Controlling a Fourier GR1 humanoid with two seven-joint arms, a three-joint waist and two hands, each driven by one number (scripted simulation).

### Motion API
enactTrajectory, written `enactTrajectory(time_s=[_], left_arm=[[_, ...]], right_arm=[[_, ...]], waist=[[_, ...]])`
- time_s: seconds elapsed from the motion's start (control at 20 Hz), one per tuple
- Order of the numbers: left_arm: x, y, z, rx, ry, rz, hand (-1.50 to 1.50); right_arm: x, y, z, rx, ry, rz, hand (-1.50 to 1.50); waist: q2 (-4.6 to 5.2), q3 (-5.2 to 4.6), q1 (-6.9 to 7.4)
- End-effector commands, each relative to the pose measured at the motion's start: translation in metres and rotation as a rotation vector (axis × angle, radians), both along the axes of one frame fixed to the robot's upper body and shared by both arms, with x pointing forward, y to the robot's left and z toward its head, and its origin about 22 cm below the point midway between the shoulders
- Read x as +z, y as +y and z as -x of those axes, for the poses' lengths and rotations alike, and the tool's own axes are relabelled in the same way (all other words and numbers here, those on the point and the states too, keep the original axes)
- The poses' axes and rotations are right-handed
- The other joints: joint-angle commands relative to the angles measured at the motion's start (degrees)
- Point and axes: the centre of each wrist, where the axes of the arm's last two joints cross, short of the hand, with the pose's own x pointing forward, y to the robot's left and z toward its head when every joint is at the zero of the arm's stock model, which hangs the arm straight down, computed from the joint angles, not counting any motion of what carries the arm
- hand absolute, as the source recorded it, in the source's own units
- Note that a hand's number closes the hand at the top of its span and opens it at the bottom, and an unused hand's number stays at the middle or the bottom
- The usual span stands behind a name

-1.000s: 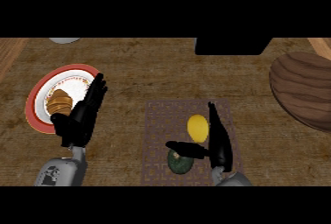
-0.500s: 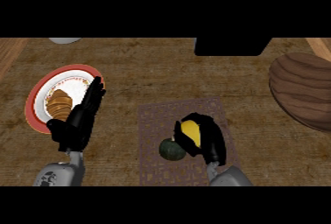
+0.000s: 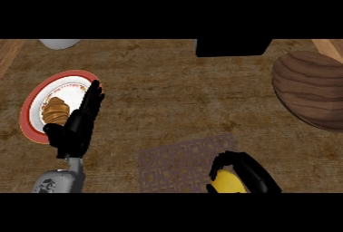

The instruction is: Pick the lemon from the placemat and place it in the bowl

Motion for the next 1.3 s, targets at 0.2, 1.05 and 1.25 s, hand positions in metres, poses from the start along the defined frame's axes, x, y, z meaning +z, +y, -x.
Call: enactTrajectory(time_s=[0.2,1.05,1.25], left_arm=[[-0.009,-0.002,0.009,0.006,0.0,0.008,0.0],[0.017,-0.005,0.008,-0.019,-0.012,-0.01,0.0],[0.004,0.003,0.001,-0.033,-0.01,-0.004,0.0]], right_arm=[[0.058,-0.096,0.027,0.25,-0.185,-0.291,1.5],[0.231,-0.192,0.058,0.014,-0.53,-0.179,1.5],[0.271,-0.187,0.049,-0.053,-0.52,-0.215,1.5]], waist=[[-0.02,-0.04,-1.22],[0.26,-0.19,1.09],[0.44,-0.25,1.62]])
